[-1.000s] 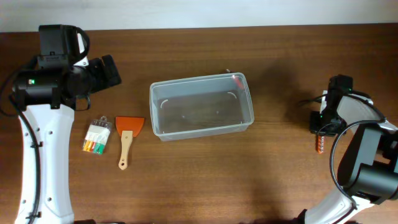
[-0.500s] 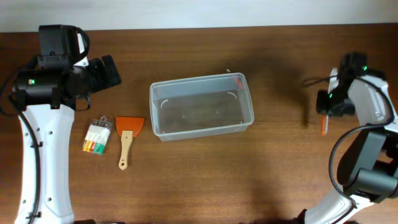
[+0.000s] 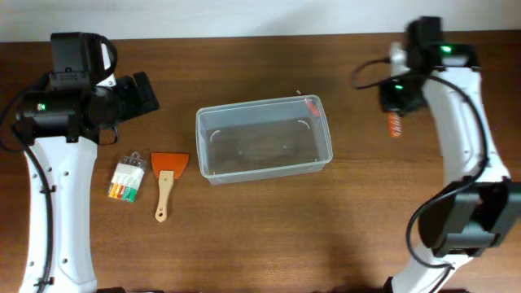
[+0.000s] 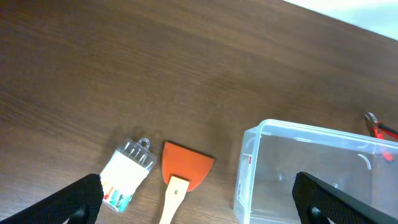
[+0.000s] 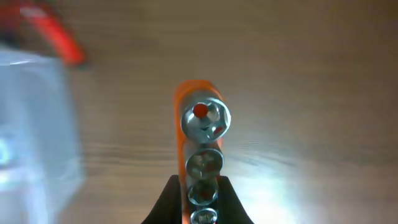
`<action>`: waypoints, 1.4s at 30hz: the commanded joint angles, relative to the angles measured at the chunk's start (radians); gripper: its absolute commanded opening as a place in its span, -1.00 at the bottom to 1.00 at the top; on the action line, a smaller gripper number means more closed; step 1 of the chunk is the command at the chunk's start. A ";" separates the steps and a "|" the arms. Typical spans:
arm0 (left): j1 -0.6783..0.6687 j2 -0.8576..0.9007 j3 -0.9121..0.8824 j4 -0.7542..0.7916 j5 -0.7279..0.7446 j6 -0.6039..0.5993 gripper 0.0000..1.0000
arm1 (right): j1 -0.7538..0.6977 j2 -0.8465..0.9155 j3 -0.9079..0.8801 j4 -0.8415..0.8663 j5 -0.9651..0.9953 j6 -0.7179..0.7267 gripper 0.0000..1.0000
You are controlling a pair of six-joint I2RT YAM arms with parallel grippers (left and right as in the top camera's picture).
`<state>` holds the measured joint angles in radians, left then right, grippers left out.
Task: Pack container
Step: 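Lift the socket rail and lower it into the clear box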
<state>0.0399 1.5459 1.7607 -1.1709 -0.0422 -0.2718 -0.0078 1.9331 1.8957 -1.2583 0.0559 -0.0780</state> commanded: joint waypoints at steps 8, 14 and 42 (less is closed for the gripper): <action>0.002 0.000 0.005 -0.002 -0.007 0.008 0.99 | 0.340 -0.025 0.102 -0.021 -0.026 0.033 -0.92; 0.002 0.000 0.005 -0.002 -0.007 0.008 0.99 | 0.487 -0.025 0.102 -0.021 -0.026 0.035 -0.93; 0.002 0.000 0.005 -0.002 -0.007 0.008 0.99 | 0.590 0.259 0.092 0.048 -0.083 0.034 -0.92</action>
<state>0.0399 1.5459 1.7607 -1.1709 -0.0422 -0.2718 0.5758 2.1872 1.9732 -1.2213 -0.0055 -0.0517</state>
